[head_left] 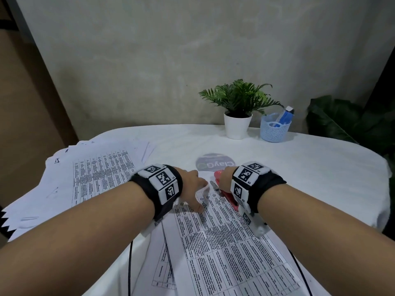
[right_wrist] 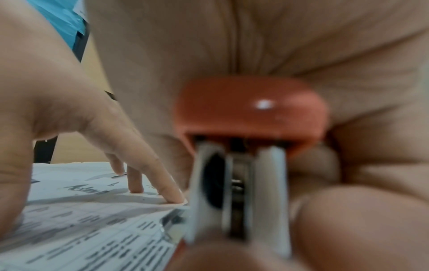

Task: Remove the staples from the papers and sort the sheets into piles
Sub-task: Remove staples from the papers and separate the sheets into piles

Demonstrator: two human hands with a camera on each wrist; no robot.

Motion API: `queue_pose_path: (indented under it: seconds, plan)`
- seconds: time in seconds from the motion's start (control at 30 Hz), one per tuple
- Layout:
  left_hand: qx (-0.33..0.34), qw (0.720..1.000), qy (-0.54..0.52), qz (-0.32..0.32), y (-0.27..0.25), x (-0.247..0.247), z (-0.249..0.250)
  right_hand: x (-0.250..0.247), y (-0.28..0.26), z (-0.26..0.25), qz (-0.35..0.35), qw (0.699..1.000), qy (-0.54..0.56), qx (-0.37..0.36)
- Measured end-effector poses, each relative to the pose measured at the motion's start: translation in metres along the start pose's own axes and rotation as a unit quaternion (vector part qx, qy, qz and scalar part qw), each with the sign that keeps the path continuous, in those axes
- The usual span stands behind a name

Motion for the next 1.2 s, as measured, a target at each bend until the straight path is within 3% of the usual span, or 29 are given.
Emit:
queue_pose_path:
  seconds: [0.3,0.53,0.83,1.2]
  plan:
    - [0.011,1.000,0.006,-0.005,0.002,-0.004,0.001,-0.007,0.000,0.001,0.059,0.997,0.043,-0.001]
    - [0.017,1.000,0.011,-0.019,0.007,0.001,-0.001,-0.010,-0.007,0.019,0.030,0.979,0.189,0.071]
    - [0.029,0.997,-0.064,-0.037,0.010,0.007,-0.004,-0.010,0.000,-0.002,0.033,0.998,0.044,0.009]
    - [0.021,0.997,-0.046,-0.057,0.012,0.006,-0.003,-0.014,0.004,0.010,0.044,0.992,0.106,0.057]
Point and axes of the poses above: each hand's wrist, its own y-axis towards the middle knuckle, its own x-axis out of the palm, z = x × y, the point moved 6 cm from there along y, towards the middle knuckle, and after that the axes turned 4 degrees about z, right-handed, at the moved point
